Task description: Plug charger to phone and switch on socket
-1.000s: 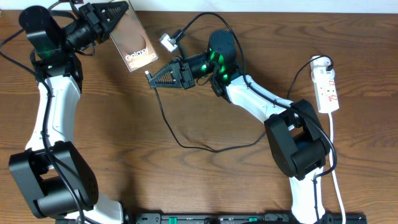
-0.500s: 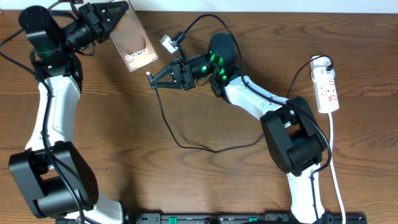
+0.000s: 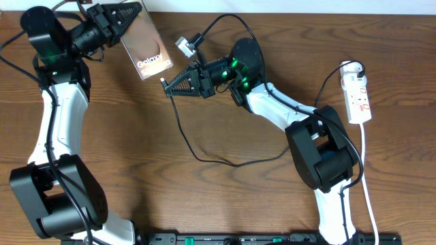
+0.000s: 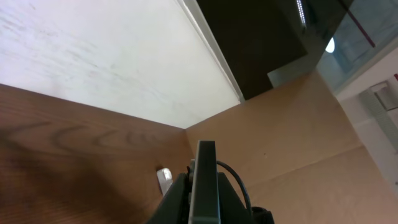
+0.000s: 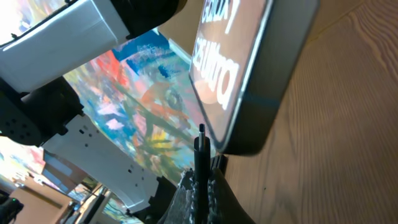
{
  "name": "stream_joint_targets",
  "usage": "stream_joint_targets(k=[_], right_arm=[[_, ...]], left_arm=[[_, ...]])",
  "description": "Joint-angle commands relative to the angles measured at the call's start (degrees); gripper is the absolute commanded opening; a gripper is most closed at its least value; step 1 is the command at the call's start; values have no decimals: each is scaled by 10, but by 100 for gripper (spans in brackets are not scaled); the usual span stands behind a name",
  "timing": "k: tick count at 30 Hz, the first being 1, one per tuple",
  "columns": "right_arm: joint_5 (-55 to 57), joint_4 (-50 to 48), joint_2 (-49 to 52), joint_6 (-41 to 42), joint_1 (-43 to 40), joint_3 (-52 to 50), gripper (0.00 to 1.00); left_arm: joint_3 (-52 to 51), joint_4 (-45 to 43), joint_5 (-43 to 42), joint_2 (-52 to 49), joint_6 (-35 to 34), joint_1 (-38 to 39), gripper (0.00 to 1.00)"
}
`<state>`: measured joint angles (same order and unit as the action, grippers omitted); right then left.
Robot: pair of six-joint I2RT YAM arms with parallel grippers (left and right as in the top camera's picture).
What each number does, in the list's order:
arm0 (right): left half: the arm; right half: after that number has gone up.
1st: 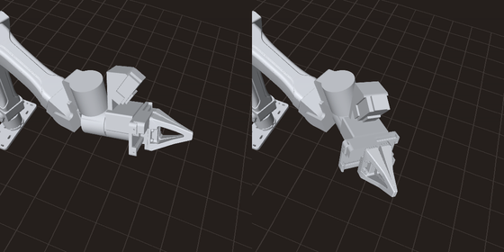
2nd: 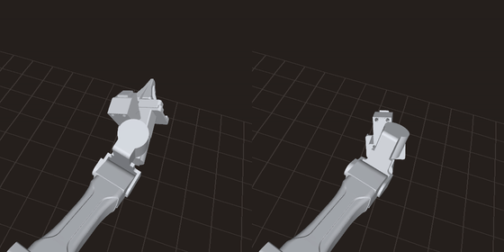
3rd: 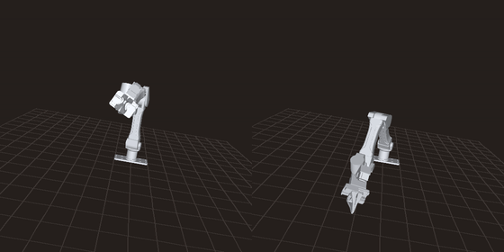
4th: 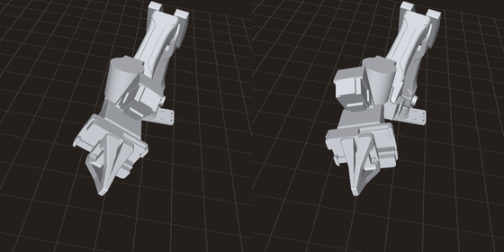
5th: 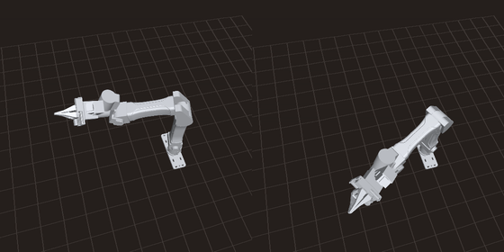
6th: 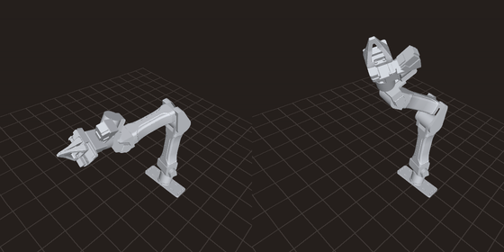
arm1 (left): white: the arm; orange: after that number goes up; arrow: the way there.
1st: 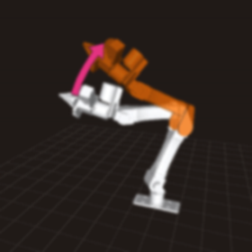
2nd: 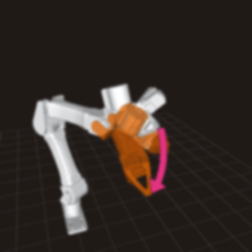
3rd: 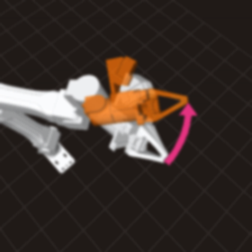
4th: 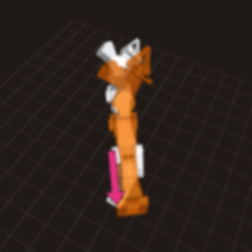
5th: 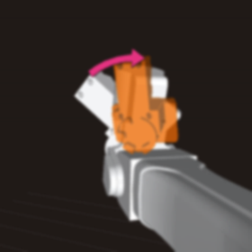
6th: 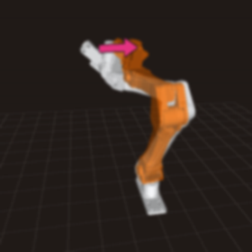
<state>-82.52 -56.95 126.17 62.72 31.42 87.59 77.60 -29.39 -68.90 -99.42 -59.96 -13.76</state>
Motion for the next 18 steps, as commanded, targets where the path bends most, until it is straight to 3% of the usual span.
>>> stream_joint_targets(k=[1,18], right_arm=[[3,-7,1,7,-2,3,1],[5,-53,1,41,-6,3,1]], left_arm=[[17,-8,-14,12,3,0,7],[17,-7,-22,12,12,16,7]])
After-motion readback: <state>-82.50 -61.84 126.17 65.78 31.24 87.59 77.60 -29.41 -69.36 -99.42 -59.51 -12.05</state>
